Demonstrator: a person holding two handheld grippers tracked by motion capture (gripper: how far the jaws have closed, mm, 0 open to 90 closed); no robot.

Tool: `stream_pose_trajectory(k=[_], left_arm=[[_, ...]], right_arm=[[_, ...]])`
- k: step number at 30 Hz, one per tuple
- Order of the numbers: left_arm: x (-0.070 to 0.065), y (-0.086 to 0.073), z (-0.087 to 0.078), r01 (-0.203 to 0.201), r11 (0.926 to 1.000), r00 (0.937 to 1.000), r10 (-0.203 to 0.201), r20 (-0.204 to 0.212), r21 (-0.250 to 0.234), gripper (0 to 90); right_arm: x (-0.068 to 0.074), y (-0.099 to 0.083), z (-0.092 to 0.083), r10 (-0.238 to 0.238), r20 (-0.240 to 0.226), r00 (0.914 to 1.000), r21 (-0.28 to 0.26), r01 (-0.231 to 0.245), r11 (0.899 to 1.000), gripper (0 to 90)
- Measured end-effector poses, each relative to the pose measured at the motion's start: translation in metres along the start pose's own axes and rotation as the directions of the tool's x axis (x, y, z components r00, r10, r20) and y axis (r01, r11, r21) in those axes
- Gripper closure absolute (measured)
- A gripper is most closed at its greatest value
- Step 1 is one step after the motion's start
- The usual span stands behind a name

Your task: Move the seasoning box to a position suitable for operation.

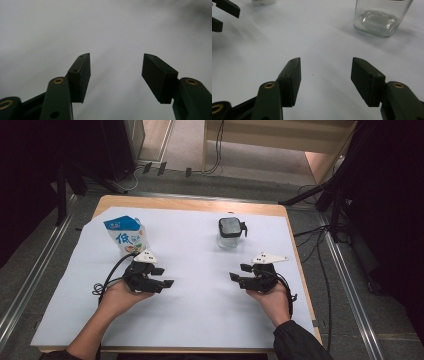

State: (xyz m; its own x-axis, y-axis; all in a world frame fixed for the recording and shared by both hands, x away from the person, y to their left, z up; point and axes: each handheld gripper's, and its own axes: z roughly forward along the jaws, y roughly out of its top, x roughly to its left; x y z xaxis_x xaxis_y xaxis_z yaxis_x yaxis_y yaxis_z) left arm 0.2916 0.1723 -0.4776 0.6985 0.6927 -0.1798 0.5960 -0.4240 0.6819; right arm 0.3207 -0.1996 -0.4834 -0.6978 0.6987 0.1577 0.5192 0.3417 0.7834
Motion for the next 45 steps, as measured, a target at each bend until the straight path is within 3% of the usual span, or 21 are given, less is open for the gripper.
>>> stream_pose_trajectory(k=[6, 13, 26, 36, 45], left_arm=[[0.004, 0.002, -0.004, 0.011, 0.9998, 0.9997, -0.011, 0.022, -0.015, 40.8], [0.008, 0.0, -0.007, 0.013, 0.9996, 0.9998, -0.013, 0.014, -0.025, 38.3], [0.014, -0.004, -0.015, 0.02, 0.9995, 0.9993, -0.021, -0.032, -0.026, 37.8], [0.017, -0.009, -0.02, 0.03, 0.9991, 0.9985, -0.031, -0.045, -0.029, 37.8], [0.018, -0.016, -0.026, 0.048, 0.9982, 0.9972, -0.05, -0.056, -0.037, 37.8]], right_arm=[[0.0, -0.001, 0.0, 0.003, -0.004, 1.0, -0.001, -0.003, 1.0, 39.6], [0.0, 0.0, 0.0, -0.003, -0.002, 1.0, 0.002, 0.003, 1.0, 38.8], [0.001, 0.001, 0.0, -0.01, 0.001, 0.9999, 0.01, 0.01, 1.0, 38.9], [-0.002, 0.004, 0.001, -0.012, 0.008, 0.9999, 0.002, 0.012, 1.0, 39.0], [-0.014, 0.011, 0.005, 0.028, 0.071, 0.9971, -0.015, -0.027, 1.0, 37.6]])
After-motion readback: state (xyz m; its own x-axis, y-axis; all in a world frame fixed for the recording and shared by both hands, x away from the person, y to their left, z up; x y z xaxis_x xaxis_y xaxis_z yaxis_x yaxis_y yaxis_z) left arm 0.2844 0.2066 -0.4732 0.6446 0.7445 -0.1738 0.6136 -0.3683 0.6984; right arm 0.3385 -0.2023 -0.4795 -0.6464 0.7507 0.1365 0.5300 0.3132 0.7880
